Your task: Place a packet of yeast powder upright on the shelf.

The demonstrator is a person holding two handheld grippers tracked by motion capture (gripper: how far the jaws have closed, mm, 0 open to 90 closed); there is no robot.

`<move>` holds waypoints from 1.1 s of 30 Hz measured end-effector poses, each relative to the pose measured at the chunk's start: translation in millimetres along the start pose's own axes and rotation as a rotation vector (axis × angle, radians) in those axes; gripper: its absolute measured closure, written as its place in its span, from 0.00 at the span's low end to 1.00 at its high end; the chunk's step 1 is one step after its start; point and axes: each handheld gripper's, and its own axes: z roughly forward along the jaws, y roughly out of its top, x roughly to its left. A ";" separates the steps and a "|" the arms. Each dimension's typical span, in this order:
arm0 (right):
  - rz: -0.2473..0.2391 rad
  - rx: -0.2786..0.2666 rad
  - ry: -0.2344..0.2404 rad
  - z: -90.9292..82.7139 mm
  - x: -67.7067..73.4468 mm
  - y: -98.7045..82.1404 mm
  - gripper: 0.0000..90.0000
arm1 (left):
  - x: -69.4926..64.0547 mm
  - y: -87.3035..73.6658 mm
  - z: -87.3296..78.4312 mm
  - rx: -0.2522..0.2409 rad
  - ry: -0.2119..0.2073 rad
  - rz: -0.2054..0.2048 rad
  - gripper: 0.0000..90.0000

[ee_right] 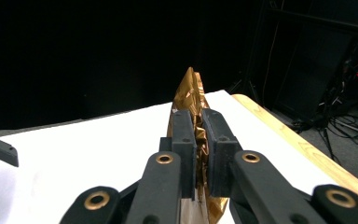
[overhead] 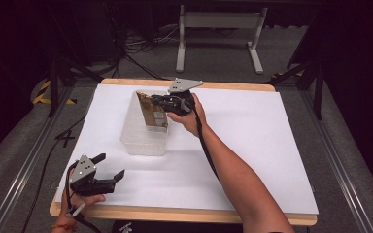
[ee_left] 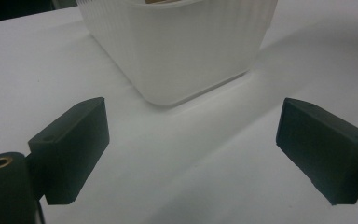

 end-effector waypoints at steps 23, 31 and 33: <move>-0.043 0.068 -0.040 -3.6 4.1 7.3 0.71 | -2.3 2.1 1.8 -0.003 -0.009 0.007 0.11; -0.032 0.079 -0.068 -9.8 1.4 10.1 0.63 | -2.4 2.5 1.8 0.000 -0.009 0.012 0.11; -0.037 0.080 -0.076 -11.0 1.5 10.7 0.61 | -2.4 2.4 2.1 -0.001 -0.008 0.011 0.11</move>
